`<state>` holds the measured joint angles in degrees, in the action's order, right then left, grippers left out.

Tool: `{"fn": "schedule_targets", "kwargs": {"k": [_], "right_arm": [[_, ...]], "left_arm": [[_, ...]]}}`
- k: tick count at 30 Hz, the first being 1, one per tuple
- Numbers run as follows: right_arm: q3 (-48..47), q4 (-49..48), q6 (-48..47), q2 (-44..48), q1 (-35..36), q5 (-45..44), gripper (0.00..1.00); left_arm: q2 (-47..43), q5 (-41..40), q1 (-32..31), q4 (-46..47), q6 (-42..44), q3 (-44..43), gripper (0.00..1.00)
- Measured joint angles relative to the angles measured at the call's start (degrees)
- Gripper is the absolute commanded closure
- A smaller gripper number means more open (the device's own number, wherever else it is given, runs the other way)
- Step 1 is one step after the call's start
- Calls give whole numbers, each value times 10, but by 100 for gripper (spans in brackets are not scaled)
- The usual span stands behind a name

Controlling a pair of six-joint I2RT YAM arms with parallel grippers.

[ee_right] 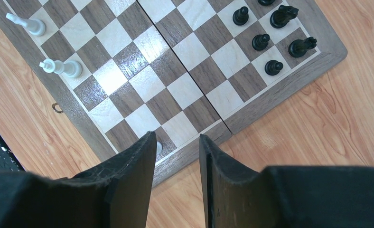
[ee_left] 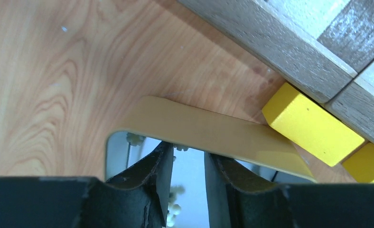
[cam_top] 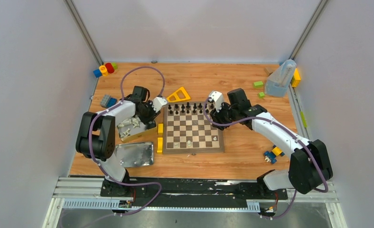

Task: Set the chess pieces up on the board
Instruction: Pick up the chess piece from the storage box.

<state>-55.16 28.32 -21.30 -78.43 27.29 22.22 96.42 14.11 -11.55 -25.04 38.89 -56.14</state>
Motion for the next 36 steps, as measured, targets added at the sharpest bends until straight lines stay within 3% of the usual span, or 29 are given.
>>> {"fn": "schedule_targets", "kwargs": {"k": [6, 16, 27, 36], "right_arm": [[0, 0, 0, -2, 0, 0, 61], [0, 0, 0, -7, 0, 3, 63], [0, 2, 2, -10, 0, 7, 62], [-82, 26, 14, -30, 0, 81, 43]], "left_arm": [[12, 9, 0, -5, 15, -16, 70], [11, 12, 0, -5, 19, -15, 93], [-92, -12, 3, -1, 7, 33, 95], [-183, 27, -18, -77, -24, 6, 92]]}}
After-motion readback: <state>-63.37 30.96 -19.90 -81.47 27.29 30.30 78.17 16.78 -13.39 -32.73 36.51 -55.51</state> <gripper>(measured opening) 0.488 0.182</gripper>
